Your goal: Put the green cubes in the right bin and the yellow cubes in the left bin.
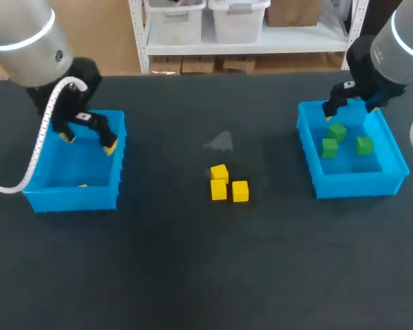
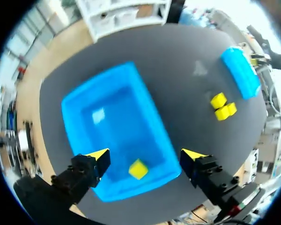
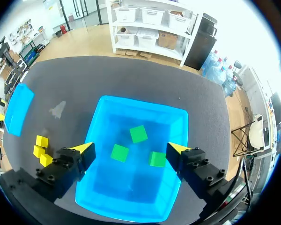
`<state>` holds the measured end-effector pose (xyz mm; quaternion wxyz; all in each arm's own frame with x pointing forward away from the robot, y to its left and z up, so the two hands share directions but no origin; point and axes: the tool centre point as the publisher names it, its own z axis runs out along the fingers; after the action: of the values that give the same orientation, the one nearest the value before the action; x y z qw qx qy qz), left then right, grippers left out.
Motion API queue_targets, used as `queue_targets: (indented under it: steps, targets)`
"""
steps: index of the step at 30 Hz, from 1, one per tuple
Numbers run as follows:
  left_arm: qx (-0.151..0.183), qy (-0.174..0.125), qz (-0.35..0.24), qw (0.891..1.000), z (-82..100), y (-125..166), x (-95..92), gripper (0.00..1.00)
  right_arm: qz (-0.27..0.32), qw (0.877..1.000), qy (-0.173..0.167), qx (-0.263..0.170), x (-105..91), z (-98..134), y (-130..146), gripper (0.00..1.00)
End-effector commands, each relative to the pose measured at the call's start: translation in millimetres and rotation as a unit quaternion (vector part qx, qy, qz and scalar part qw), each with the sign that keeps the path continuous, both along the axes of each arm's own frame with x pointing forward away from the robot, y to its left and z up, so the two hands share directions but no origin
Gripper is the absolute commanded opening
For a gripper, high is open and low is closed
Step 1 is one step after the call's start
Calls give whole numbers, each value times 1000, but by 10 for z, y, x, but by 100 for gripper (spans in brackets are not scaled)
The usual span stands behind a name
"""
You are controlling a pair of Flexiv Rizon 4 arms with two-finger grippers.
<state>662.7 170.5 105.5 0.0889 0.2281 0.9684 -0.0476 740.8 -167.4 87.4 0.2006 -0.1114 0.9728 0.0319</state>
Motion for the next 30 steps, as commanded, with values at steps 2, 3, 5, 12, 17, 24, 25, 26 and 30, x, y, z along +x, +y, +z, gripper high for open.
queue_targets:
  steps: [2,3,5,12,17,24,25,26,30]
  targets:
    - [-13,-11,-72,997,124,-467,137,100,-2,1000,-3,-1,-26,1,-3,100]
    - [-12,-5,-90,996,131,-583,173,100,-2,1000,-3,-1,-26,1,-3,100]
    - [-15,-1,-120,993,157,-827,229,100,-2,1000,-3,-1,-26,1,-3,100]
    - [-24,-4,-193,981,176,-1554,402,100,-2,1000,-3,-1,-26,1,-3,100]
    - [-13,12,-223,975,95,-1787,489,100,-2,1000,-3,-1,-26,1,-3,100]
    - [6,29,-235,972,9,-2021,515,100,-2,1000,-3,-1,-26,1,-3,100]
    - [7,34,-237,971,-17,-2062,514,100,-2,1000,-3,-1,-26,1,-3,100]
    - [9,40,-237,971,-34,-2096,505,100,-2,1000,-3,-1,-26,1,-3,100]
    - [14,61,-218,974,-100,-2187,475,100,-2,1000,-3,-1,-26,1,-3,100]
